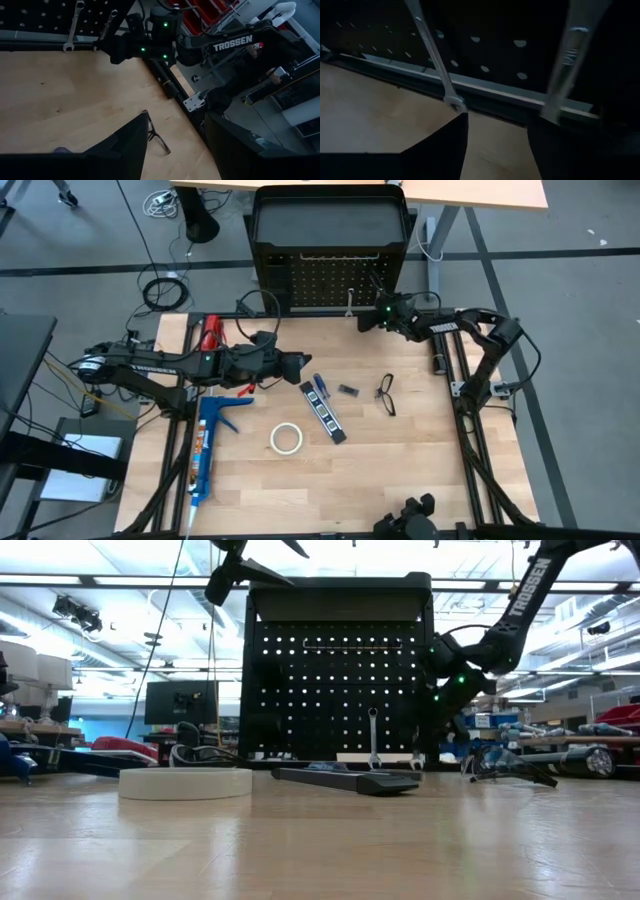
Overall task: Hang tools onto peg board
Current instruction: Unhang the right wrench from the black pegboard
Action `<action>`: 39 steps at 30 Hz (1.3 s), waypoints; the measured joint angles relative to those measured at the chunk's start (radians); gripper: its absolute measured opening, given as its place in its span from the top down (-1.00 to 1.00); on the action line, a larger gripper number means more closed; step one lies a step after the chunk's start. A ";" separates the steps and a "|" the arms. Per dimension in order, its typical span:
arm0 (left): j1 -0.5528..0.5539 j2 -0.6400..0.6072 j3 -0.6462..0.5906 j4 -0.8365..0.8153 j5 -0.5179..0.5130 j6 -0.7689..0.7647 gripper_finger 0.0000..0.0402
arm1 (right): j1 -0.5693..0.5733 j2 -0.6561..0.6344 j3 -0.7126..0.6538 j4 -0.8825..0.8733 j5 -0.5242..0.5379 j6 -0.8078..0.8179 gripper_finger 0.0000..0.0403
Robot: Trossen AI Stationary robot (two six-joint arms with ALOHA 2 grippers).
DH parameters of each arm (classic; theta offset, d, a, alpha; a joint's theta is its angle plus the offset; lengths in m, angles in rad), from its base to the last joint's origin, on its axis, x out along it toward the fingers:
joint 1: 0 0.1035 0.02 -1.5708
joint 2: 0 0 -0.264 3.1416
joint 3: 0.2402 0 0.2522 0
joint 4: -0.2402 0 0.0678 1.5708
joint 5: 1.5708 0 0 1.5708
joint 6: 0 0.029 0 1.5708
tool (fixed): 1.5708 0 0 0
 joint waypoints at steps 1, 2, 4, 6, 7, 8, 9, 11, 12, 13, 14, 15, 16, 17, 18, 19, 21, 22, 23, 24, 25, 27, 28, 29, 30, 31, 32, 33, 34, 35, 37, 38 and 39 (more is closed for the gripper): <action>0.000 0.000 0.000 -0.001 -0.004 0.001 0.00 | 0.004 -0.008 -0.004 -0.008 0.000 -0.002 -0.03; 0.000 0.000 0.000 -0.002 -0.005 0.001 0.00 | 0.009 -0.013 -0.009 -0.008 0.001 -0.001 -0.03; 0.000 0.000 0.000 -0.002 -0.009 0.003 0.00 | 0.019 -0.019 -0.024 -0.008 -0.001 0.011 -0.04; 0.000 0.000 0.000 -0.002 -0.010 0.003 0.00 | 0.027 -0.020 -0.039 -0.010 -0.006 0.018 -0.07; 0.000 0.000 0.000 -0.002 -0.011 0.003 0.00 | 0.029 -0.020 -0.045 -0.011 -0.006 0.018 -0.09; 0.000 0.000 0.000 -0.002 -0.011 0.003 0.00 | 0.030 -0.020 -0.051 -0.010 0.000 0.014 -0.10; 0.000 0.000 0.000 -0.002 -0.011 0.003 0.00 | 0.028 -0.020 -0.058 -0.005 0.014 0.006 -0.12; 0.000 0.000 0.000 -0.002 -0.011 0.003 0.00 | 0.021 -0.020 -0.069 0.014 0.045 0.000 -0.15; 0.000 0.000 0.000 -0.002 -0.011 0.003 0.00 | 0.016 -0.020 -0.072 0.029 0.055 0.000 -0.17; 0.000 0.000 0.000 -0.002 -0.011 0.003 0.00 | 0.010 -0.020 -0.072 0.041 0.056 -0.001 -0.18; 0.000 0.000 0.000 -0.001 -0.011 0.003 0.00 | 0.005 -0.020 -0.072 0.049 0.057 -0.005 -0.20; 0.000 0.000 0.000 -0.001 -0.011 0.003 0.00 | 0.000 -0.019 -0.072 0.049 0.058 -0.012 -0.21; 0.000 0.000 0.000 -0.001 -0.011 0.003 0.00 | -0.005 -0.019 -0.072 0.046 0.062 -0.020 -0.23; 0.000 0.000 0.000 -0.001 -0.011 0.003 0.00 | -0.009 -0.019 -0.073 0.047 0.068 -0.027 -0.24; 0.000 0.000 0.000 -0.001 -0.011 0.003 0.00 | -0.014 -0.019 -0.073 0.050 0.075 -0.033 -0.24; 0.000 0.000 0.000 -0.001 -0.011 0.003 0.00 | -0.019 -0.019 -0.073 0.052 0.079 -0.038 -0.25; 0.000 0.000 0.000 -0.001 -0.011 0.003 0.00 | -0.027 -0.019 -0.073 0.051 0.080 -0.049 -0.25; 0.000 0.000 0.000 -0.001 -0.011 0.003 0.00 | -0.031 -0.018 -0.073 0.052 0.081 -0.053 -0.25; 0.000 0.000 0.000 -0.001 -0.011 0.003 0.00 | -0.033 -0.018 -0.073 0.053 0.082 -0.055 -0.24; 0.000 0.000 0.000 -0.001 -0.011 0.003 0.00 | -0.037 -0.018 -0.073 0.054 0.082 -0.055 -0.24; 0.000 0.000 0.000 -0.001 -0.011 0.003 0.00 | -0.039 -0.018 -0.073 0.059 0.082 -0.056 -0.23; 0.000 0.000 0.000 -0.001 -0.011 0.003 0.00 | -0.040 -0.018 -0.073 0.080 0.081 -0.061 -0.23; 0.000 0.000 0.000 -0.001 -0.011 0.003 0.00 | -0.040 -0.018 -0.073 0.091 0.081 -0.067 -0.23; 0.000 0.000 0.000 -0.001 -0.011 0.003 0.00 | -0.040 -0.018 -0.073 0.098 0.079 -0.074 -0.23; 0.000 0.000 0.000 -0.001 -0.011 0.003 0.00 | -0.040 -0.016 -0.071 0.098 0.077 -0.078 -0.23; 0.000 0.000 0.000 -0.001 -0.011 0.003 0.00 | -0.040 -0.007 -0.065 0.098 0.074 -0.082 -0.23; 0.000 0.000 0.000 -0.001 -0.011 0.003 0.00 | -0.040 0.005 -0.054 0.096 0.057 -0.081 -0.23; 0.000 0.000 0.000 -0.002 -0.011 0.003 0.00 | -0.041 0.018 -0.047 0.092 0.042 -0.080 -0.23; 0.000 0.000 0.000 -0.001 -0.010 0.003 0.00 | -0.040 0.031 -0.037 0.089 0.035 -0.080 -0.23; 0.000 0.000 0.000 0.000 -0.005 0.003 0.00 | -0.040 0.042 -0.029 0.087 0.029 -0.080 -0.23; 0.000 0.000 0.000 0.001 0.001 0.001 0.00 | -0.038 0.049 -0.015 0.085 0.030 -0.078 -0.23; 0.000 0.000 0.000 0.000 0.001 -0.001 0.00 | -0.038 0.050 -0.009 0.088 0.030 -0.078 -0.23; -0.004 0.000 0.000 0.000 0.001 -0.001 0.00 | -0.038 0.050 -0.005 0.088 0.033 -0.078 -0.23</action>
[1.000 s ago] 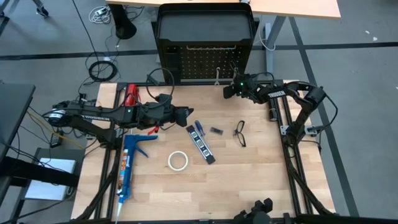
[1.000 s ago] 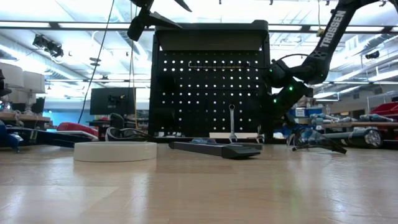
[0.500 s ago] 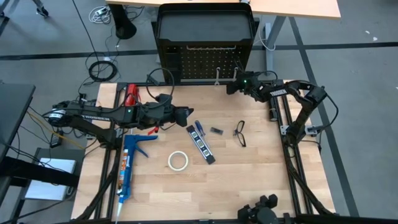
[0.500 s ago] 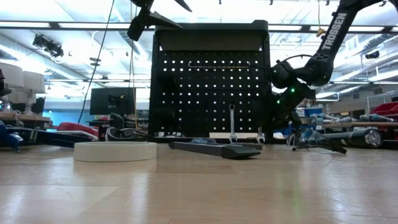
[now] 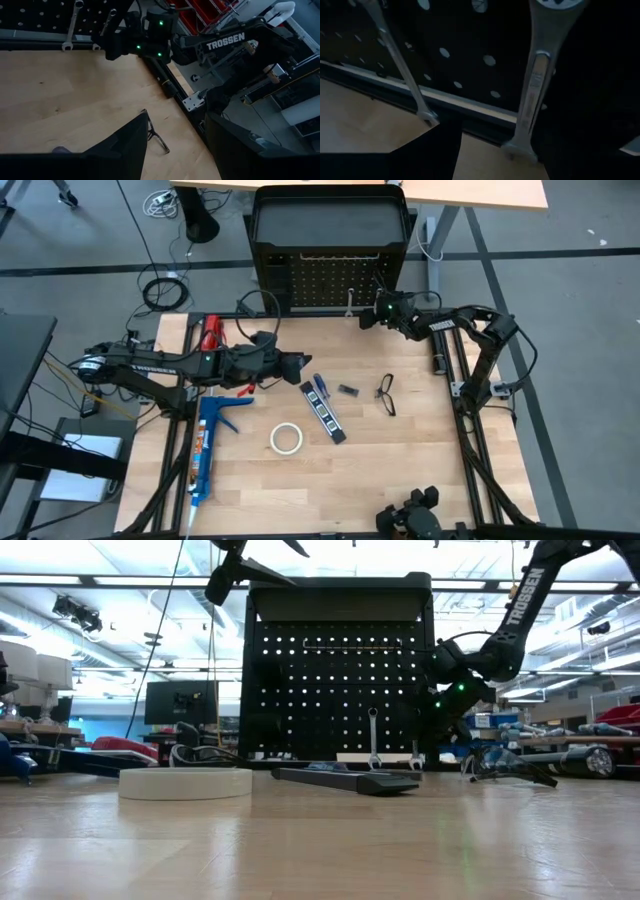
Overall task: Hang tools onto peg board
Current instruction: Unhang the right wrench from the black pegboard
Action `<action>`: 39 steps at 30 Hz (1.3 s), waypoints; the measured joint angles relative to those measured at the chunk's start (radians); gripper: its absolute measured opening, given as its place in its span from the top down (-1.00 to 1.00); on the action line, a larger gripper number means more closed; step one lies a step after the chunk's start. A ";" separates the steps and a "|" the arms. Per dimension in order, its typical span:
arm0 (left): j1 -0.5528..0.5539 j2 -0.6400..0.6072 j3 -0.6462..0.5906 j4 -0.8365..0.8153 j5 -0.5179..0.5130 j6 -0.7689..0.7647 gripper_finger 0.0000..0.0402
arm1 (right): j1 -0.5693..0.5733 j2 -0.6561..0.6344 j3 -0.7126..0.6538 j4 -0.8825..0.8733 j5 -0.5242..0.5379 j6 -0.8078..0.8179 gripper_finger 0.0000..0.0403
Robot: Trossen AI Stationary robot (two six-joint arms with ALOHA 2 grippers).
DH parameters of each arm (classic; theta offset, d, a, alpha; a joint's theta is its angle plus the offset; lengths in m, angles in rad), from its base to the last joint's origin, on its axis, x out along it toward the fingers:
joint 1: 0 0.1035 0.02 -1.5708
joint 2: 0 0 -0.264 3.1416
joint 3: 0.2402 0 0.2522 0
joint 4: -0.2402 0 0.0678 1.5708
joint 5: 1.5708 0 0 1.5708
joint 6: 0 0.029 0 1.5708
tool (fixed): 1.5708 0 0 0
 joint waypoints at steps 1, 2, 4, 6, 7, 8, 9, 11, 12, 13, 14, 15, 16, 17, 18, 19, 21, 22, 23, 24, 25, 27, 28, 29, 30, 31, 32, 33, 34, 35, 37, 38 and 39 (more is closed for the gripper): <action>-0.002 0.000 0.000 0.000 0.000 0.001 0.00 | 0.000 0.000 0.005 -0.008 0.005 0.000 -0.23; -0.002 0.000 0.000 0.000 0.000 0.001 0.00 | 0.000 0.000 0.008 -0.020 0.015 0.000 -0.23; -0.003 0.000 0.000 0.000 0.003 0.001 0.00 | -0.005 0.000 0.016 -0.048 0.019 0.000 -0.23; -0.003 0.000 0.000 0.000 0.002 0.001 0.00 | -0.008 0.000 0.018 -0.055 0.021 -0.002 -0.23; -0.003 0.000 0.000 0.000 -0.003 0.001 0.00 | -0.009 0.000 0.018 -0.061 0.022 -0.003 -0.23; -0.002 0.000 0.000 0.000 -0.005 0.002 0.00 | -0.011 0.000 0.018 -0.065 0.023 -0.003 -0.23; -0.002 0.000 0.000 -0.001 -0.006 0.002 0.00 | -0.013 0.000 0.018 -0.066 0.024 -0.003 -0.22; -0.002 0.000 0.000 0.000 -0.006 0.002 0.00 | -0.017 0.000 0.018 -0.068 0.024 -0.003 -0.21; -0.002 0.000 0.000 -0.001 -0.006 0.003 0.00 | -0.020 0.000 0.018 -0.073 0.024 -0.003 -0.20; -0.002 0.000 0.000 -0.001 -0.006 0.003 0.00 | -0.023 0.000 0.018 -0.078 0.024 -0.004 -0.18; -0.002 0.000 0.000 -0.001 -0.007 0.003 0.00 | -0.026 0.000 0.018 -0.086 0.024 -0.005 -0.16; -0.002 0.000 0.000 -0.001 -0.008 0.003 0.00 | -0.028 0.000 0.018 -0.096 0.024 -0.007 -0.14; -0.002 0.000 0.000 0.000 -0.008 0.003 0.00 | -0.031 0.000 0.018 -0.105 0.024 -0.007 -0.13; -0.002 0.000 0.000 -0.001 -0.008 0.003 0.00 | -0.033 0.000 0.018 -0.108 0.024 -0.010 -0.12; -0.002 0.000 0.000 -0.002 -0.008 0.003 0.00 | -0.033 0.000 0.018 -0.107 0.024 -0.011 -0.11; -0.002 0.000 0.000 -0.001 -0.008 0.003 0.00 | -0.034 0.000 0.018 -0.104 0.024 -0.011 -0.10; -0.002 0.000 0.000 0.000 -0.009 0.003 0.00 | -0.034 0.008 0.018 -0.089 0.023 -0.011 -0.09; -0.002 0.000 0.000 0.000 -0.009 0.003 0.00 | -0.034 0.019 0.020 -0.079 0.011 -0.012 -0.09; -0.002 0.000 0.000 -0.001 -0.009 0.002 0.00 | -0.034 0.033 0.027 -0.081 -0.005 -0.017 -0.09; -0.002 0.000 0.000 -0.001 -0.009 0.002 0.00 | -0.032 0.043 0.039 -0.093 -0.005 -0.030 -0.09; -0.002 0.000 0.000 0.000 -0.009 0.002 0.00 | -0.028 0.048 0.050 -0.102 -0.008 -0.037 -0.09; -0.002 0.000 0.000 0.001 -0.009 0.001 0.00 | -0.020 0.055 0.072 -0.124 -0.010 -0.036 -0.09; -0.002 0.000 0.000 0.001 -0.009 0.000 0.00 | -0.015 0.061 0.079 -0.126 -0.010 -0.033 -0.08; -0.002 0.000 0.000 0.004 -0.009 0.000 0.00 | -0.011 0.064 0.083 -0.127 -0.008 -0.031 -0.08; -0.003 0.000 0.000 0.005 -0.009 -0.001 0.00 | -0.008 0.064 0.084 -0.133 -0.007 -0.031 -0.07; -0.003 0.000 0.000 0.006 -0.008 -0.001 0.00 | -0.007 0.066 0.085 -0.133 0.000 -0.030 -0.06; -0.003 0.000 0.000 0.007 -0.008 -0.002 0.00 | -0.006 0.066 0.085 -0.138 0.003 -0.030 -0.04; -0.003 0.000 0.000 0.006 -0.008 -0.002 0.00 | -0.006 0.066 0.086 -0.141 0.008 -0.031 -0.03; -0.003 0.000 0.000 0.006 -0.008 -0.002 0.00 | -0.006 0.066 0.086 -0.145 0.010 -0.037 0.00; -0.003 0.000 0.000 0.006 -0.008 -0.002 0.00 | -0.006 0.066 0.087 -0.148 0.013 -0.044 0.02; -0.003 0.000 0.000 0.006 -0.007 -0.002 0.00 | -0.006 0.066 0.088 -0.150 0.018 -0.050 0.08; -0.003 0.000 0.000 0.006 -0.007 -0.001 0.00 | -0.006 0.066 0.088 -0.150 0.022 -0.050 0.11; -0.003 0.000 0.000 0.006 -0.007 -0.001 0.00 | -0.006 0.066 0.088 -0.151 0.024 -0.048 0.15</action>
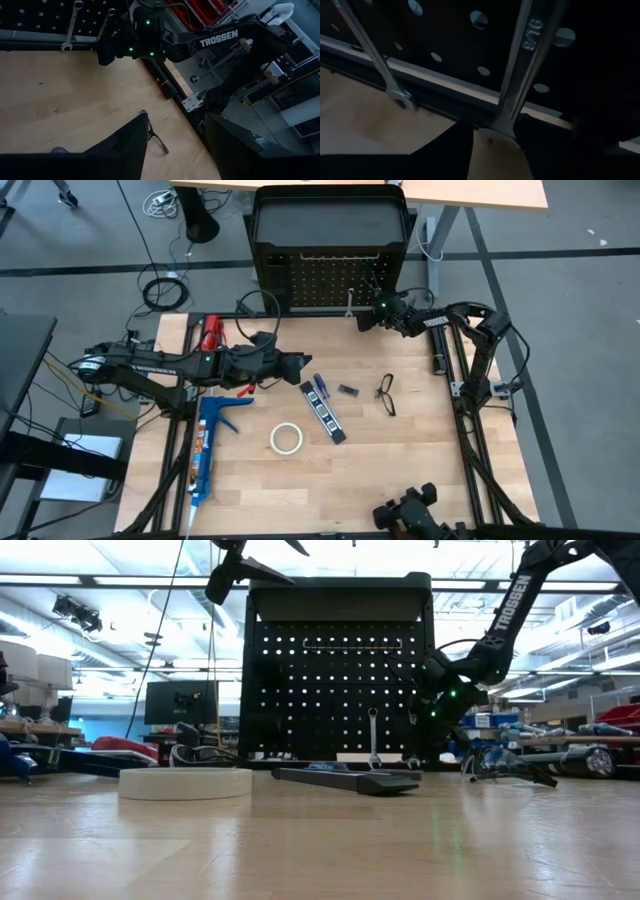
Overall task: Hang tools onto peg board
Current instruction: Unhang the right wrench from the black pegboard
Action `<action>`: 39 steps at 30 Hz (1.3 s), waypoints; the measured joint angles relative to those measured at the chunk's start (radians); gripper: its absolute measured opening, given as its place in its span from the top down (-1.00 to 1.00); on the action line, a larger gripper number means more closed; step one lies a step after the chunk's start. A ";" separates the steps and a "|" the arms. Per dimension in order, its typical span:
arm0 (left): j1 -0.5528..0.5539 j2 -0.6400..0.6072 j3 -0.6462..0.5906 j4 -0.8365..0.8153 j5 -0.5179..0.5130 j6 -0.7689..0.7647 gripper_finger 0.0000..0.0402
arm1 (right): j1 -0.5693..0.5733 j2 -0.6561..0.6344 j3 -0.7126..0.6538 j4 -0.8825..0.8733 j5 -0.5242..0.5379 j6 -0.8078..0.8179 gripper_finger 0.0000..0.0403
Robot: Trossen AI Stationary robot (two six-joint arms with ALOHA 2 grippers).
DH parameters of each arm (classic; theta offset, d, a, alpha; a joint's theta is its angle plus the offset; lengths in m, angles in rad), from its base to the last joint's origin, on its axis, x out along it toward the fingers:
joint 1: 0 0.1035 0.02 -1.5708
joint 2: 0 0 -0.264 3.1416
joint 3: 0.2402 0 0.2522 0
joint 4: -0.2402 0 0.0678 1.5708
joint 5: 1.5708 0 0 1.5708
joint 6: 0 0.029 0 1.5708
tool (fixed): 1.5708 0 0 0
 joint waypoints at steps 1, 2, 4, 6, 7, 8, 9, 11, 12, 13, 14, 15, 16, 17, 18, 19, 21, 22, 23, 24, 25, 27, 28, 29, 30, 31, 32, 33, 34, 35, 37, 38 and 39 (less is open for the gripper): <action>0.000 0.000 0.000 0.000 0.000 0.000 0.00 | 0.000 0.000 0.000 0.000 0.001 0.002 0.19; 0.000 0.000 0.000 0.001 0.000 0.000 0.00 | 0.000 0.000 0.000 -0.001 0.002 0.006 0.23; 0.000 0.000 0.000 0.000 0.000 0.000 0.00 | 0.000 0.000 0.000 -0.001 0.005 0.013 0.34; 0.000 0.000 0.000 0.000 0.000 0.000 0.00 | 0.001 -0.002 0.000 -0.002 0.005 0.019 0.45; 0.000 0.000 0.000 0.001 0.000 -0.001 0.00 | 0.001 -0.003 0.000 -0.002 0.005 0.019 0.52; 0.000 0.000 0.000 0.000 0.001 -0.001 0.00 | 0.001 -0.001 0.001 -0.002 0.006 0.019 0.58; 0.000 0.000 0.000 0.000 0.001 -0.001 0.00 | 0.000 -0.001 0.001 -0.005 0.006 0.019 0.64; 0.000 0.000 0.000 0.001 0.002 -0.001 0.00 | 0.000 -0.001 0.001 -0.002 0.005 0.017 0.75; 0.000 0.000 0.000 0.001 0.002 -0.001 0.00 | 0.000 -0.002 0.001 0.001 -0.002 0.014 0.79; 0.000 0.000 0.000 0.001 0.002 -0.001 0.00 | 0.000 -0.002 0.001 0.002 -0.009 0.011 0.83; 0.000 0.000 0.000 0.001 0.002 -0.001 0.00 | 0.000 -0.002 0.001 0.002 -0.015 0.011 0.85; 0.000 0.000 0.000 0.001 0.002 -0.001 0.00 | 0.000 -0.004 0.001 0.002 -0.023 0.012 0.85; 0.000 0.000 0.000 0.001 0.004 -0.002 0.00 | -0.001 -0.008 0.001 -0.001 -0.033 0.011 0.85; 0.000 0.000 0.000 0.001 0.006 -0.002 0.00 | -0.001 -0.013 0.000 -0.007 -0.040 0.010 0.85; 0.000 0.000 0.000 0.001 0.007 -0.002 0.00 | -0.002 -0.019 0.000 -0.014 -0.046 0.004 0.85; 0.000 0.000 0.000 0.001 0.007 -0.002 0.00 | -0.002 -0.025 0.000 -0.022 -0.050 -0.002 0.85; 0.000 0.000 0.000 0.001 0.007 -0.002 0.00 | -0.006 -0.036 0.000 -0.039 -0.050 -0.019 0.83; 0.000 0.000 0.000 0.001 0.007 -0.002 0.00 | -0.009 -0.039 0.000 -0.046 -0.050 -0.027 0.81; 0.000 0.000 0.000 0.001 0.007 -0.002 0.00 | -0.013 -0.044 0.000 -0.055 -0.051 -0.029 0.80; 0.000 0.000 0.000 0.001 0.007 -0.002 0.00 | -0.019 -0.047 0.000 -0.063 -0.059 -0.031 0.80; 0.000 0.000 0.000 0.001 0.007 -0.002 0.00 | -0.023 -0.049 0.000 -0.065 -0.071 -0.031 0.81; 0.000 0.000 0.000 0.001 0.007 -0.002 0.00 | -0.030 -0.049 0.000 -0.062 -0.106 -0.030 0.82; 0.000 0.000 0.000 0.001 0.008 -0.002 0.00 | -0.033 -0.050 -0.001 -0.061 -0.126 -0.030 0.83; 0.000 0.000 0.000 0.001 0.008 -0.002 0.00 | -0.036 -0.051 -0.001 -0.061 -0.145 -0.030 0.84; 0.000 0.000 0.000 0.001 0.008 -0.002 0.00 | -0.039 -0.052 -0.001 -0.062 -0.162 -0.030 0.85; 0.000 0.000 0.000 0.001 0.010 -0.002 0.00 | -0.043 -0.056 -0.001 -0.068 -0.181 -0.030 0.85; 0.000 0.000 0.000 0.001 0.011 -0.003 0.00 | -0.045 -0.059 -0.001 -0.074 -0.195 -0.033 0.85; 0.000 0.000 0.000 0.001 0.011 -0.003 0.00 | -0.049 -0.063 -0.001 -0.079 -0.208 -0.043 0.84; 0.000 0.000 0.000 0.001 0.011 -0.005 0.00 | -0.053 -0.066 -0.001 -0.085 -0.223 -0.056 0.82; 0.000 0.000 0.000 0.001 0.011 -0.005 0.00 | -0.058 -0.070 -0.001 -0.089 -0.238 -0.068 0.81; 0.000 0.000 0.000 0.001 0.011 -0.005 0.00 | -0.071 -0.073 -0.001 -0.095 -0.280 -0.082 0.79; 0.000 0.000 0.000 0.001 0.011 -0.005 0.00 | -0.078 -0.073 -0.001 -0.095 -0.313 -0.087 0.79; 0.000 0.000 0.000 0.000 0.011 -0.005 0.00 | -0.088 -0.074 -0.001 -0.096 -0.349 -0.089 0.79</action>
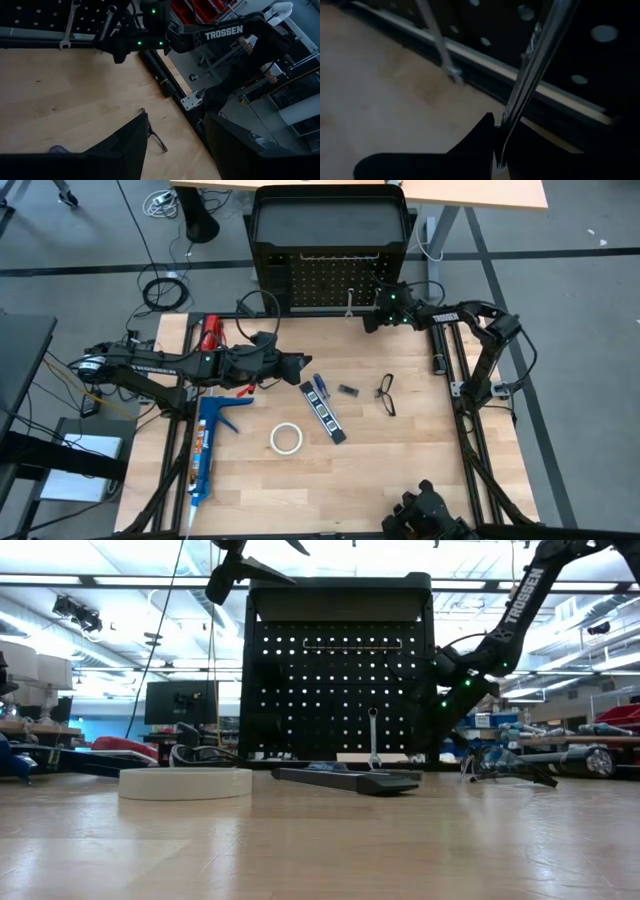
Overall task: Hang tools onto peg board
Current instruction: Unhang the right wrench from the black pegboard
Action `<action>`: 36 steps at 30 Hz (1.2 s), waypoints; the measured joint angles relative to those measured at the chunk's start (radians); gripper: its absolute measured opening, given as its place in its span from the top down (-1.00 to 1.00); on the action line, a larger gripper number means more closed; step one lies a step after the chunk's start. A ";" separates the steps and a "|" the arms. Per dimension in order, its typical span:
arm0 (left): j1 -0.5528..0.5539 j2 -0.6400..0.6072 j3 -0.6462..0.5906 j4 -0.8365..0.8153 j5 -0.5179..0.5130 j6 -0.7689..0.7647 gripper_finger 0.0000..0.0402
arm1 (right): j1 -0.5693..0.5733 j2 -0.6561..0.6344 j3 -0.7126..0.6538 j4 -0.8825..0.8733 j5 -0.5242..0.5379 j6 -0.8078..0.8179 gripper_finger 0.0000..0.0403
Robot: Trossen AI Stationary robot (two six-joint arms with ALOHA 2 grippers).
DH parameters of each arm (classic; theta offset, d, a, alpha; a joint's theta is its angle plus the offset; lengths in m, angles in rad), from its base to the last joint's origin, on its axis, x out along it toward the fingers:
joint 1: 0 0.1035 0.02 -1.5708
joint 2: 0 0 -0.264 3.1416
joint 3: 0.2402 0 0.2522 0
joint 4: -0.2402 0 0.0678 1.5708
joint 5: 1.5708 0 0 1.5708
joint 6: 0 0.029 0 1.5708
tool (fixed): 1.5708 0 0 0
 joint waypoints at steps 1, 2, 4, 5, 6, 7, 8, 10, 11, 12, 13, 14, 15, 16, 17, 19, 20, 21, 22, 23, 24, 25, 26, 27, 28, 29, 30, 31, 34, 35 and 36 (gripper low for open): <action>0.000 0.000 0.000 0.000 0.000 0.000 0.00 | -0.008 0.000 0.000 -0.001 -0.037 -0.004 0.79; 0.000 0.000 0.000 0.000 0.000 0.000 0.00 | -0.016 0.000 -0.001 0.001 -0.072 -0.013 0.80; 0.000 0.000 0.000 0.000 0.000 0.000 0.00 | -0.029 -0.002 -0.007 0.008 -0.116 -0.026 0.83; 0.000 0.000 0.000 -0.001 0.000 0.000 0.00 | -0.036 -0.003 -0.009 0.011 -0.135 -0.029 0.84; 0.000 0.000 0.000 -0.001 0.000 0.000 0.00 | -0.042 -0.003 -0.012 0.015 -0.153 -0.032 0.85; 0.000 0.000 0.000 -0.001 0.000 0.000 0.00 | -0.046 -0.003 -0.013 0.015 -0.165 -0.036 0.86; 0.000 0.000 0.000 -0.001 0.000 0.000 0.00 | -0.048 -0.003 -0.013 0.015 -0.175 -0.039 0.86; 0.000 0.000 0.000 -0.001 -0.001 0.001 0.00 | -0.050 -0.003 -0.014 0.017 -0.180 -0.042 0.84; 0.000 0.000 0.000 -0.001 -0.001 0.001 0.00 | -0.050 -0.003 -0.014 0.020 -0.182 -0.042 0.83; 0.000 0.000 0.000 -0.001 -0.001 0.001 0.00 | -0.050 -0.003 -0.015 0.021 -0.183 -0.042 0.81; 0.000 0.000 0.000 -0.001 -0.001 0.001 0.00 | -0.050 -0.003 -0.015 0.022 -0.187 -0.042 0.80; 0.000 0.000 0.000 -0.001 -0.001 0.001 0.00 | -0.050 -0.003 -0.015 0.022 -0.198 -0.045 0.80; 0.000 0.000 0.000 -0.001 -0.001 0.001 0.00 | -0.053 -0.003 -0.015 0.022 -0.216 -0.047 0.80; 0.000 0.000 0.000 -0.001 -0.001 0.001 0.00 | -0.057 -0.003 -0.015 0.022 -0.240 -0.049 0.80; 0.000 0.000 0.000 -0.001 -0.001 0.001 0.00 | -0.061 -0.003 -0.015 0.020 -0.267 -0.056 0.81; 0.000 0.000 0.000 -0.001 -0.001 -0.002 0.00 | -0.072 -0.003 -0.015 0.016 -0.323 -0.069 0.84; 0.000 0.000 0.000 -0.001 -0.001 -0.009 0.00 | -0.079 -0.003 -0.016 0.015 -0.349 -0.071 0.85; 0.000 0.000 0.000 -0.001 -0.001 -0.012 0.00 | -0.085 -0.003 -0.016 0.014 -0.372 -0.072 0.86; 0.000 0.000 0.000 0.000 -0.001 -0.014 0.00 | -0.089 -0.003 -0.016 0.013 -0.391 -0.072 0.86; 0.000 0.000 0.000 0.000 -0.001 -0.014 0.00 | -0.094 -0.003 -0.016 0.013 -0.409 -0.073 0.86; 0.000 0.000 0.000 0.000 -0.001 -0.015 0.00 | -0.097 -0.003 -0.016 0.011 -0.423 -0.077 0.84; 0.000 0.000 0.000 0.000 -0.001 -0.015 0.00 | -0.099 -0.003 -0.016 0.008 -0.439 -0.082 0.82; 0.000 0.000 0.000 0.000 -0.002 -0.015 0.00 | -0.099 -0.003 -0.016 0.006 -0.449 -0.086 0.81; 0.000 0.000 0.000 0.000 -0.002 -0.015 0.00 | -0.100 -0.003 -0.016 0.002 -0.461 -0.093 0.79; 0.000 0.000 0.000 0.000 -0.002 -0.015 0.00 | -0.099 -0.003 -0.016 -0.002 -0.472 -0.099 0.79; 0.000 0.000 0.000 0.000 -0.003 -0.015 0.00 | -0.100 -0.003 -0.016 -0.006 -0.480 -0.104 0.78; 0.000 0.000 0.000 0.000 -0.006 -0.015 0.00 | -0.100 -0.003 -0.016 -0.010 -0.490 -0.109 0.79; 0.000 0.000 0.000 0.000 -0.005 -0.015 0.00 | -0.100 -0.003 -0.016 -0.013 -0.500 -0.117 0.80; 0.000 0.000 0.000 0.000 -0.005 -0.016 0.00 | -0.100 -0.003 -0.016 -0.013 -0.514 -0.124 0.84; 0.000 0.000 0.000 0.000 -0.005 -0.019 0.00 | -0.101 -0.003 -0.016 -0.014 -0.515 -0.124 0.85; 0.000 0.000 0.000 0.000 -0.007 -0.019 0.00 | -0.102 -0.003 -0.016 -0.014 -0.514 -0.124 0.86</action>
